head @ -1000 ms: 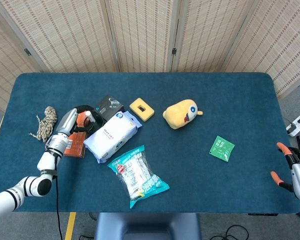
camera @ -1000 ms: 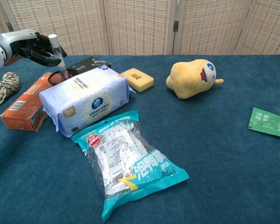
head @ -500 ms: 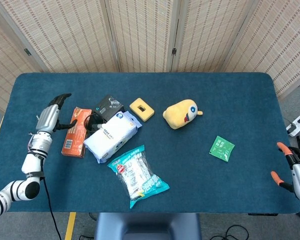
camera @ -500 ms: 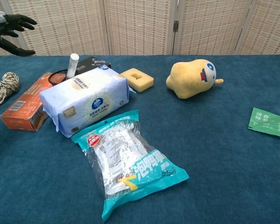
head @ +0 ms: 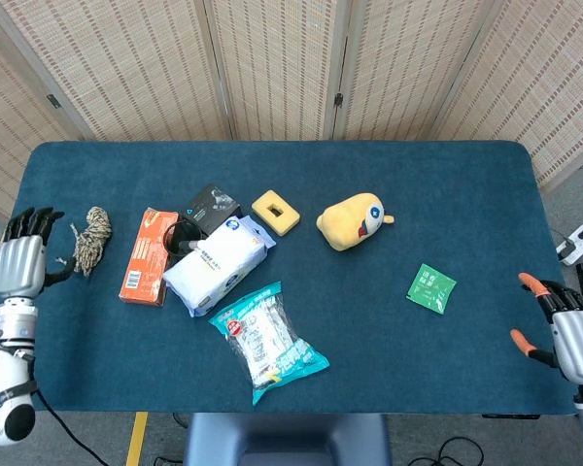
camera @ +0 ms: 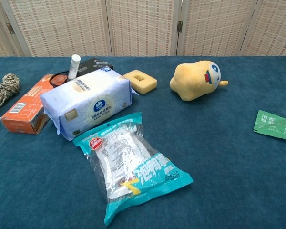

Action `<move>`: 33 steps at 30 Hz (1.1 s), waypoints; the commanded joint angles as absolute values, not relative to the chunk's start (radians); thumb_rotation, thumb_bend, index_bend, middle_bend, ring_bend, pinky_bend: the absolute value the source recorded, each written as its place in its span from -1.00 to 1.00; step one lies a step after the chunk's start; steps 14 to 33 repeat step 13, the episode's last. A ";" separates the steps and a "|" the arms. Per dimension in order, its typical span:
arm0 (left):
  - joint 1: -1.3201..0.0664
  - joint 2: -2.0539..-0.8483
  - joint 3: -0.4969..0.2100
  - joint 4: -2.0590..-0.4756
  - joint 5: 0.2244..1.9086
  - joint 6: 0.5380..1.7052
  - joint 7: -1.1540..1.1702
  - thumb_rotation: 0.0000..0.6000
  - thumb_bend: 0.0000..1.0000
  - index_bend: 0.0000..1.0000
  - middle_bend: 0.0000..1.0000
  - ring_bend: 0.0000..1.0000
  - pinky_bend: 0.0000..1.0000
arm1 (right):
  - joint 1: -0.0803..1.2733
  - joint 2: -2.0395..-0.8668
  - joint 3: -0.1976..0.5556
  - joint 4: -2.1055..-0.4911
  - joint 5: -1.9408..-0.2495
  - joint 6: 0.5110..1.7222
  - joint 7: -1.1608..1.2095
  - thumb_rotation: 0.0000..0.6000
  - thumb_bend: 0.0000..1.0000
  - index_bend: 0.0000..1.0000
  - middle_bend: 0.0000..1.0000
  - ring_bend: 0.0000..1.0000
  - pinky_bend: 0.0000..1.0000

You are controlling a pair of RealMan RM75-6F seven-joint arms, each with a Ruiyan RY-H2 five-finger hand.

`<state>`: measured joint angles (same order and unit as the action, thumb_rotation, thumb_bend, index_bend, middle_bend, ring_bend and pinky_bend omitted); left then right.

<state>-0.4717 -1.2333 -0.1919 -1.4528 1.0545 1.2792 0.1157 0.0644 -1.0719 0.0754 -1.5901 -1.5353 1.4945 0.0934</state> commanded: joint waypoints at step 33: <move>-0.194 -1.164 -0.005 -1.731 1.368 1.593 0.164 1.00 -0.28 -0.55 -0.66 -0.85 -0.78 | 0.068 -1.103 0.084 -1.614 -1.535 1.522 -0.001 1.00 -0.65 -0.67 -0.47 -0.66 -0.57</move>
